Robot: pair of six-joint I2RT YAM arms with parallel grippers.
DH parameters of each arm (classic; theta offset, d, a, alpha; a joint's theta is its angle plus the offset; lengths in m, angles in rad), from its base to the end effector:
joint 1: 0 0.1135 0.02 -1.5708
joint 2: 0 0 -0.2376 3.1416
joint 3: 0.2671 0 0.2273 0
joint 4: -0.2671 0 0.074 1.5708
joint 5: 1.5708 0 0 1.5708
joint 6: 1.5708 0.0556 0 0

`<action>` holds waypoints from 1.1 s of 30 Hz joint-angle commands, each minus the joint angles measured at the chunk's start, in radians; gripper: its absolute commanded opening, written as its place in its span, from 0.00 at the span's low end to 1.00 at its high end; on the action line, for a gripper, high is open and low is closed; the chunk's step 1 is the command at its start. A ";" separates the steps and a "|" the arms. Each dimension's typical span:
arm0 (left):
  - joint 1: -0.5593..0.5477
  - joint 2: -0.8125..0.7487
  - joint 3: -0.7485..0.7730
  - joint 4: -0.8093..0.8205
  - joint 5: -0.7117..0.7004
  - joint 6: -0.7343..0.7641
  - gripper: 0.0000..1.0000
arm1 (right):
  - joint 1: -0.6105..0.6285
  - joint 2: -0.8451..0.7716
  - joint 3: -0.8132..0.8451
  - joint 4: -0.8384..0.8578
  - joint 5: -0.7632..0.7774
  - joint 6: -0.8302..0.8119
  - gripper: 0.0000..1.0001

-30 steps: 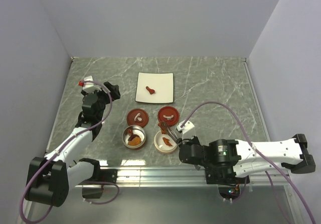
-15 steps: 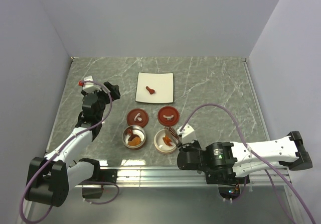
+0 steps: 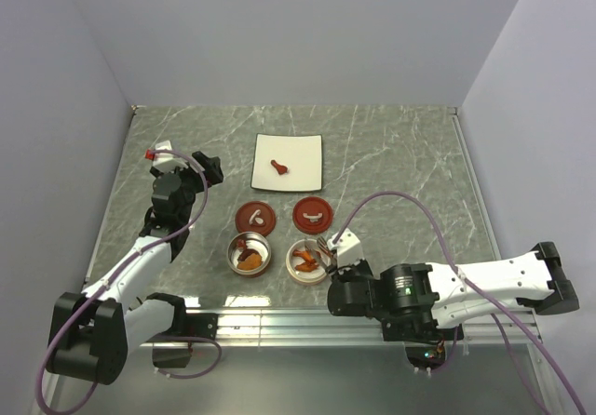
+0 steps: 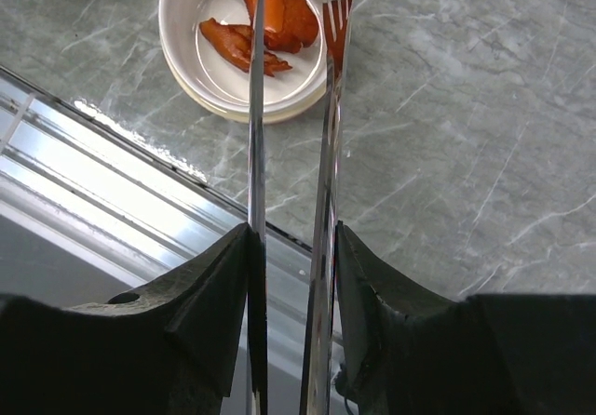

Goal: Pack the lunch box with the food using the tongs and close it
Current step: Place the food into the lunch box, then pick up the food using the clamp

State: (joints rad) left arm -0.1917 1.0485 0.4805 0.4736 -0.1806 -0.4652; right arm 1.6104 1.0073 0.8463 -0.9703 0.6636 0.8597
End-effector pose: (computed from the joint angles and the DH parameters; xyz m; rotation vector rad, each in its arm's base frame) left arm 0.2441 -0.0372 0.2399 -0.3639 1.6353 -0.3469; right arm 0.0275 0.1705 0.2318 -0.6990 2.2714 0.2307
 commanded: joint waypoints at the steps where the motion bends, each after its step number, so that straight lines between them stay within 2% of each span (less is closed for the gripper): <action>1: -0.002 -0.025 0.000 0.033 0.009 0.002 0.99 | 0.009 -0.007 0.050 -0.025 0.065 0.029 0.47; 7: -0.002 -0.031 -0.003 0.034 0.010 0.000 0.99 | 0.008 0.002 0.092 -0.031 0.146 0.016 0.48; 16: -0.003 -0.027 -0.005 0.037 0.010 0.000 1.00 | -0.020 0.057 0.151 0.140 0.172 -0.194 0.53; 21: -0.002 -0.031 -0.006 0.037 0.010 0.002 0.99 | -0.139 0.112 0.174 0.263 0.120 -0.344 0.54; 29: -0.002 -0.047 -0.016 0.040 0.006 0.000 1.00 | -0.358 0.252 0.227 0.479 -0.054 -0.632 0.54; 33: -0.002 -0.047 -0.016 0.039 0.009 0.000 0.99 | -0.483 0.338 0.260 0.582 -0.146 -0.726 0.55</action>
State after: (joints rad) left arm -0.1917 1.0222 0.4694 0.4740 -0.1802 -0.4652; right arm 1.2007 1.3087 1.0496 -0.5381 0.6010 0.2665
